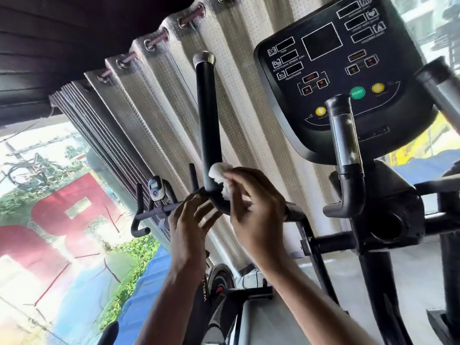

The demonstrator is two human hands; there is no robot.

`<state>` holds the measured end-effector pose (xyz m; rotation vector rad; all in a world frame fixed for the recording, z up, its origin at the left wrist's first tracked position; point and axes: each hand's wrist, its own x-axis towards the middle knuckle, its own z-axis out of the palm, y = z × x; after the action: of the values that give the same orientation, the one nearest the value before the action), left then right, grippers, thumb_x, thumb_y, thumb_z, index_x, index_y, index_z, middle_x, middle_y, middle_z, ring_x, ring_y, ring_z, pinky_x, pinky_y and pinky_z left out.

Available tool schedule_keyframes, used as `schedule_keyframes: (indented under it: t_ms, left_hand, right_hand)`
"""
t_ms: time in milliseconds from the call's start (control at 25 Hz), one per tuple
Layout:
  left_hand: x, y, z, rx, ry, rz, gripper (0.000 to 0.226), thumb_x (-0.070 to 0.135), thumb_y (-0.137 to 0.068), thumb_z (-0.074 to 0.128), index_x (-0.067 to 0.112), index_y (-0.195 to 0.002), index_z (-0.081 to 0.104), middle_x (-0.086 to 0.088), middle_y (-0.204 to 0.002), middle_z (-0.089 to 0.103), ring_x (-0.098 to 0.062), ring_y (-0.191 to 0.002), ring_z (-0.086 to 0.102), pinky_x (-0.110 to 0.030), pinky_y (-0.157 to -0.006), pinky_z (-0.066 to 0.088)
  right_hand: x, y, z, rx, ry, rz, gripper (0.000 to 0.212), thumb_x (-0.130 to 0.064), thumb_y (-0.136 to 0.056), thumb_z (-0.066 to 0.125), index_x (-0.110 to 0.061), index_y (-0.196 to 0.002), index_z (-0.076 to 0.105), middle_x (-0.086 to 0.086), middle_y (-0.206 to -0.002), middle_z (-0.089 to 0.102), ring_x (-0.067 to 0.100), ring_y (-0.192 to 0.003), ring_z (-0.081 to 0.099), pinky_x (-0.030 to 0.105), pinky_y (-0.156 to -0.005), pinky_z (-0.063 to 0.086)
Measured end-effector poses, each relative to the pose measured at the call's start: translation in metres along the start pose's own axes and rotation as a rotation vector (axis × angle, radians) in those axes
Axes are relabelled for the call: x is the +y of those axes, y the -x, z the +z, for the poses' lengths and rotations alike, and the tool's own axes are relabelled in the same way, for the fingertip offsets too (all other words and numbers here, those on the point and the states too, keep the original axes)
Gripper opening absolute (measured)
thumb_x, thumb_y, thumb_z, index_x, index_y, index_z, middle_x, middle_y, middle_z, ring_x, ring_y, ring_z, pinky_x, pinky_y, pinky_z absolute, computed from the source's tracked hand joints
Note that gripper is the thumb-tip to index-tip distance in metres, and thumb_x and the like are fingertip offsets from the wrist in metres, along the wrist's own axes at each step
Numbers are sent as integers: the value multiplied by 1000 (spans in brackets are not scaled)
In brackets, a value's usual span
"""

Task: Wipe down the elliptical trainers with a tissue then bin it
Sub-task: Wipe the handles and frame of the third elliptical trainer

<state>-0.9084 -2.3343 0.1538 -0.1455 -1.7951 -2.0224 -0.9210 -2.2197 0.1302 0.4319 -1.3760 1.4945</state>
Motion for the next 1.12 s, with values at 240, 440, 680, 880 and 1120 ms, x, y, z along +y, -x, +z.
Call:
schedule_keyframes:
  t_ms: [240, 440, 680, 880, 1120]
  left_hand:
    - [2, 1, -4, -40, 97, -66, 38, 4, -99, 39, 11, -103, 76, -10, -99, 77, -22, -95, 71, -33, -87, 54]
    - [-3, 4, -3, -46, 139, -32, 48, 3, -101, 40, 17, -83, 81, -5, -88, 77, -18, -86, 72, -29, -81, 58]
    - [-8, 10, 1, -58, 63, 46, 30, 6, -101, 47, 12, -107, 76, -11, -110, 75, -23, -105, 71, -47, -104, 52]
    - [-19, 10, 0, -57, -36, 56, 34, 16, -93, 61, 10, -126, 67, -12, -113, 76, -24, -110, 71, -39, -100, 55]
    - [-44, 8, 9, -112, -17, -44, 42, 22, -110, 37, 26, -96, 76, 2, -102, 75, -13, -104, 68, -43, -102, 53]
  right_hand:
    - [10, 29, -16, -329, 428, -328, 51, 5, -82, 73, -14, -129, 69, -2, -124, 65, 20, -106, 62, 33, -92, 54]
    - [2, 21, -8, -187, 363, -215, 37, -6, -91, 67, -15, -127, 69, 0, -124, 64, 20, -110, 63, 30, -93, 54]
    - [0, 22, -15, -52, 302, -91, 24, -3, -91, 67, -15, -110, 74, -3, -110, 68, 9, -97, 67, 25, -83, 58]
    - [21, 33, -16, -91, 215, 33, 5, -11, -93, 72, -13, -98, 73, -8, -94, 74, 3, -81, 69, 25, -73, 55]
    - [80, 46, -30, -113, 311, 154, 9, -11, -93, 71, -16, -99, 75, -9, -94, 75, 6, -82, 69, 33, -76, 56]
